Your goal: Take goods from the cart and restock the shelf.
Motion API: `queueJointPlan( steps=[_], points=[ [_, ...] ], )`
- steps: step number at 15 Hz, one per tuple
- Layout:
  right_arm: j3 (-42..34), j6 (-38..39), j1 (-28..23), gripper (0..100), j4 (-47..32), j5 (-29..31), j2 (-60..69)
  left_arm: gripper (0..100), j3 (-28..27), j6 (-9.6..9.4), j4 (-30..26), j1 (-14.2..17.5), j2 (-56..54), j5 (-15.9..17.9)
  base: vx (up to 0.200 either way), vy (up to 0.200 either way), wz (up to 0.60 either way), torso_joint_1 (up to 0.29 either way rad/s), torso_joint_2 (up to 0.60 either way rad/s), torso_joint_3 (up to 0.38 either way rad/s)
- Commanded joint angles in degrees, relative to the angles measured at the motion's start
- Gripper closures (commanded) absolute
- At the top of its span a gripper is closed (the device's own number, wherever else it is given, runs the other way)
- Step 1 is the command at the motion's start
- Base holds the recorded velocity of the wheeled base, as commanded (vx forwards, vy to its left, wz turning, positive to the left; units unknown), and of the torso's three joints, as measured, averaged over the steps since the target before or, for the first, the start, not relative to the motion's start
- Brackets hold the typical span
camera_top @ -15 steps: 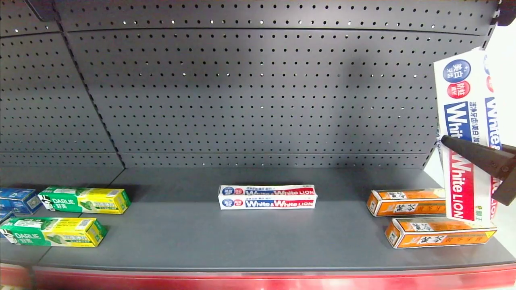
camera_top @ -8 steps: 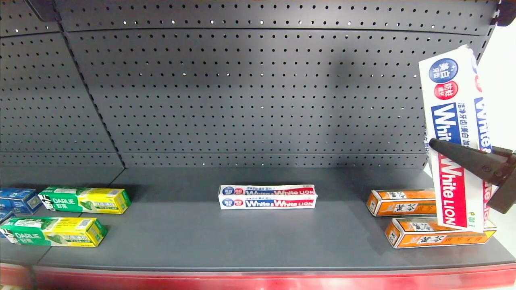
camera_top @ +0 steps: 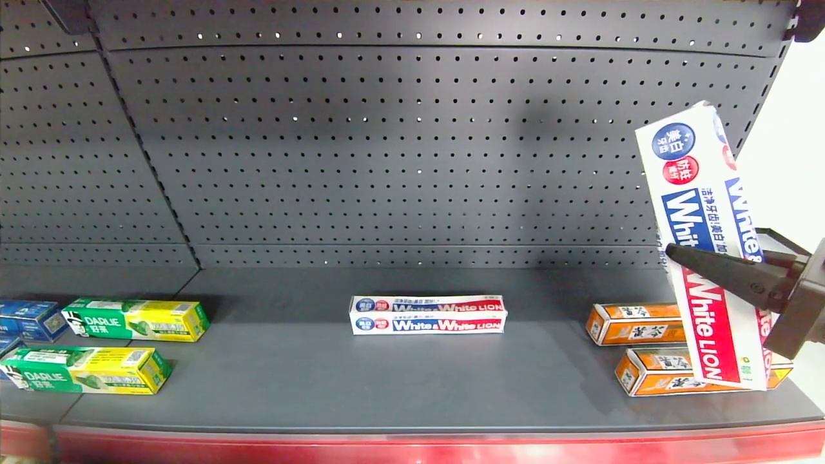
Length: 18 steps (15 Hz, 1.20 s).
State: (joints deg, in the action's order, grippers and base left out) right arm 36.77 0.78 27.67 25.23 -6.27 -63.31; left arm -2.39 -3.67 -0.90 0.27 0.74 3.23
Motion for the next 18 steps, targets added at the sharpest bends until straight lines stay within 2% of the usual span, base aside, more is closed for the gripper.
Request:
queueJointPlan(
  steps=[1, 2, 3, 5, 6, 7, 8, 9, 10, 11, 12, 13, 14, 15, 16, 17, 18],
  points=[
    [2.26, 0.01, 0.36, 100, 0.08, 0.03, -2.79, 0, -12.46, -2.4, -0.86, -3.61, 17.19, 4.06, 0.0, 0.0, 0.0, 0.0, 0.0, 0.0],
    [2.43, 0.01, 0.36, 100, 0.08, -0.06, -3.4, 0, -16.6, -2.75, 0.02, -5.98, 22.11, 4.42, 0.0, 0.0, 0.0, 0.0, 0.0, 0.0],
    [2.26, -0.08, 0.63, 100, 0.17, -0.06, -4.37, 0, -20.55, -2.83, 0.46, -11.34, 28.52, 4.5, 0.0, 0.0, 0.0, 0.0, 0.0, 0.0],
    [2.61, -0.16, 0.89, 100, 0.34, -0.15, -5.34, 0, -24.24, -2.22, 1.87, -19.69, 33.97, 4.33, 0.0, 0.0, 0.0, 0.0, 0.0, 0.0],
    [3.75, -0.43, 2.3, 100, 0.25, -0.06, -5.78, 0, -27.67, 0.42, 4.33, -23.38, 40.92, 4.68, 0.0, 0.0, 0.0, 0.0, 0.0, 0.0],
    [4.28, -0.43, 2.56, 100, 0.34, -0.06, -6.3, 0, -29.16, 0.42, 7.23, -23.82, 45.66, 7.4, 0.0, 0.0, 0.0, 0.0, 0.0, 0.0],
    [4.72, -0.43, 2.56, 100, 0.34, -0.15, -6.39, 0, -29.6, 0.24, 10.22, -23.82, 48.04, 11.62, 0.0, 0.0, 0.0, 0.0, 0.0, 0.0],
    [5.16, -0.43, 2.65, 100, 0.34, -0.24, -6.48, 0, -29.95, -0.73, 12.06, -24.09, 50.23, 13.12, 0.0, 0.0, 0.0, 0.0, 0.0, 0.0],
    [5.6, -0.43, 2.65, 100, 0.34, -0.33, -6.48, 0, -31.36, -2.04, 12.86, -25.23, 54.45, 13.03, 0.0, 0.0, 0.0, 0.0, 0.0, 0.0],
    [5.86, -0.43, 2.56, 100, 0.34, -0.33, -6.39, 0, -33.56, -2.22, 12.59, -26.28, 57.62, 12.24, 0.0, 0.0, 0.0, 0.0, 0.0, 0.0],
    [5.95, -0.43, 2.47, 100, 0.25, -0.41, -6.39, 0, -36.28, -2.31, 12.5, -28.22, 60.6, 9.87, 0.0, 0.0, 0.0, 0.0, 0.0, 0.0],
    [6.04, -0.34, 2.39, 100, 0.25, -0.5, -6.39, 0, -38.83, -2.31, 12.42, -29.36, 63.42, 9.69, 0.0, 0.0, 0.0, 0.0, 0.0, 0.0],
    [5.95, -0.34, 2.3, 100, 0.25, -0.85, -6.39, 0, -41.47, -4.07, 12.33, -29.62, 67.37, 9.69, 0.0, 0.0, 0.0, 0.0, 0.0, 0.0],
    [5.95, -0.34, 2.3, 100, 0.25, -0.85, -6.39, 0, -42.79, -5.91, 12.42, -28.74, 70.45, 10.22, 0.0, 0.0, 0.0, 0.0, 0.0, 0.0],
    [5.95, -0.34, 2.39, 100, 0.25, -0.85, -6.39, 0, -43.67, -6.97, 12.94, -27.51, 73.26, 11.71, 0.0, 0.0, 0.0, 0.0, 0.0, 0.0],
    [5.86, -0.34, 2.39, 100, 0.25, -0.85, -6.22, 0, -45.42, -9.95, 13.21, -24.53, 77.04, 16.98, 0.0, 0.0, 0.0, 0.0, 0.0, 0.0],
    [5.77, -0.34, 2.3, 100, 0.25, -0.85, -6.04, 0, -47.36, -14.96, 13.12, -21.01, 80.29, 20.94, 0.0, 0.0, 0.0, 0.0, 0.0, 0.0]
  ],
)
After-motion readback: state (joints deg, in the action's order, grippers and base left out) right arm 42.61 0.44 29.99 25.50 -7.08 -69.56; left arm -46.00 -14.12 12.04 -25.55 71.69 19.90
